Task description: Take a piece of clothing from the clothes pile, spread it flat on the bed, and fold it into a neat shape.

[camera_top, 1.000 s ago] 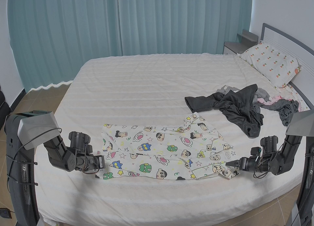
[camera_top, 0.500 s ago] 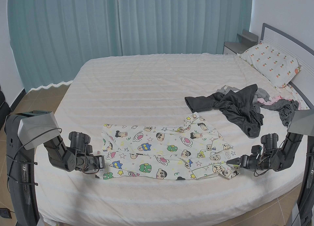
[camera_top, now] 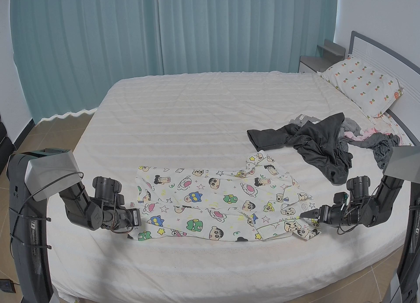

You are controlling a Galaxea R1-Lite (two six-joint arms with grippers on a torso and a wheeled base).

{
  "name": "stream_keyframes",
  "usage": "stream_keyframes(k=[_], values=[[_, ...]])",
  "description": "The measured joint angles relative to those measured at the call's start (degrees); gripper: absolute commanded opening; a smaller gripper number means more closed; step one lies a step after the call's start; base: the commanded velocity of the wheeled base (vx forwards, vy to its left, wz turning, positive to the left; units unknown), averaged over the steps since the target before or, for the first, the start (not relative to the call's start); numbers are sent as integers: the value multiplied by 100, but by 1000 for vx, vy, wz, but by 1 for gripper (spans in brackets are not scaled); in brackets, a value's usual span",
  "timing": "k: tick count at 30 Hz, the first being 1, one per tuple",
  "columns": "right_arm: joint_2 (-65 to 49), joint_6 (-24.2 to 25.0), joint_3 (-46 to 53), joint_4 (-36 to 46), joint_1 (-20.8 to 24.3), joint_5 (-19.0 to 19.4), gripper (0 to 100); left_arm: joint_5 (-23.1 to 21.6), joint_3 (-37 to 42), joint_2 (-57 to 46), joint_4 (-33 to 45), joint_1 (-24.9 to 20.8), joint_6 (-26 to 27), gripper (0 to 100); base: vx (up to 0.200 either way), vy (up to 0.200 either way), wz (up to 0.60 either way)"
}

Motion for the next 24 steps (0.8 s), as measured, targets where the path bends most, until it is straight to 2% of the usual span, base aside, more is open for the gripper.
stream_keyframes(k=[10,14,15,19,24], values=[[-12,-85,-433,818,333,-82,100,0,22,0,0,-2,11,0,0,0,0],[2,-213,-661,1176,478,-277,100,1,29,-5,-2,-7,16,0,0,0,0],[13,-233,-733,1297,519,-361,0,1,33,-7,0,-7,16,0,0,0,0],[60,-266,-1028,1694,628,-616,0,12,66,-16,-2,-18,30,0,0,0,0],[74,-241,-1114,1708,658,-635,0,30,101,-24,-2,-18,46,0,0,0,0]])
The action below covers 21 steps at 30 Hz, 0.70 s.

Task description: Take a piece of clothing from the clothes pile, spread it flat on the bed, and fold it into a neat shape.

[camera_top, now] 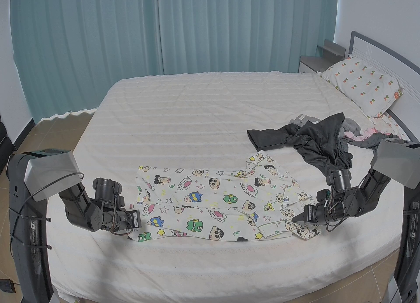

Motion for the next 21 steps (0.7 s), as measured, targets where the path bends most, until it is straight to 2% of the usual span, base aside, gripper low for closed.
stream_keyframes(k=[16,21], values=[[-268,11,364,-59,-78,236,0,26,232,-216,74,-1,9,0,0,0,0],[-340,15,519,-430,-152,235,0,30,257,-267,189,-1,6,0,0,0,0]])
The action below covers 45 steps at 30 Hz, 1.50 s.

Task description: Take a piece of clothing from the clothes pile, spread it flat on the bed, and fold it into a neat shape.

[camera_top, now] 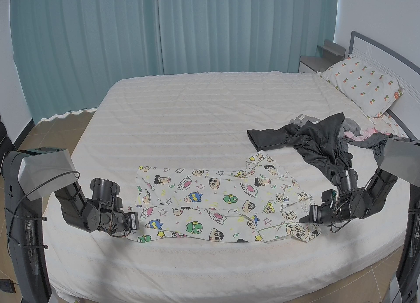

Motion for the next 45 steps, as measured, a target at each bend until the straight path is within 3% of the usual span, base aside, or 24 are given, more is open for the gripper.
stream_keyframes(k=[2,3,4,5,13,19,24,29,39,45], values=[[6,11,85,-233,-16,-2,0,0,-15,-12,24,1,0,0,0,0,0],[17,16,110,-285,-20,-2,100,2,-20,-12,26,1,0,0,0,0,0],[32,21,143,-330,-27,-5,100,0,-28,-15,26,1,-2,0,0,0,0],[48,22,167,-364,-27,-7,100,-2,-33,-15,26,1,-2,100,0,0,0],[21,205,477,-875,-57,-16,100,2,-56,-26,11,30,-55,100,0,0,0],[-306,1469,995,-1916,-144,-18,100,-105,-52,-179,13,171,-650,100,0,0,0],[-571,1838,1620,-3137,-247,1,100,-260,2,-424,0,306,-1202,100,160,0,0],[-702,2044,1990,-3761,-302,4,100,-339,151,-638,-134,404,-1407,100,200,0,0],[-807,2080,2177,-3845,-341,-21,100,-334,278,-850,-700,422,-1364,100,60,0,0],[-816,2080,2199,-3845,-306,-16,100,-312,-98,-720,-947,389,-1040,100,0,0,0]])
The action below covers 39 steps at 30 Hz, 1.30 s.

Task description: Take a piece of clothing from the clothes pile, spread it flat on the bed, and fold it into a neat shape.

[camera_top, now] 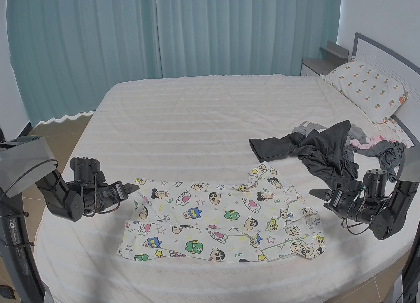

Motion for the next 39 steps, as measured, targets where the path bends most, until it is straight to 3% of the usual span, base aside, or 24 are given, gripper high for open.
stream_keyframes(k=[5,21,25,32,39], values=[[-11,-2,33,-26,44,-6,100,29,-642,315,118,-18,352,100,0,0,0],[23,-33,229,-364,229,-27,100,154,-3134,1657,1752,-267,1115,100,0,0,0],[44,-39,236,-373,240,-30,100,230,-3439,1922,2105,-306,1280,100,0,0,0],[83,-44,245,-373,260,-30,100,547,-3714,2122,2144,-325,1486,100,0,0,0],[144,-44,226,-371,256,-30,100,583,-3851,2220,2152,-313,1510,100,0,0,0]])
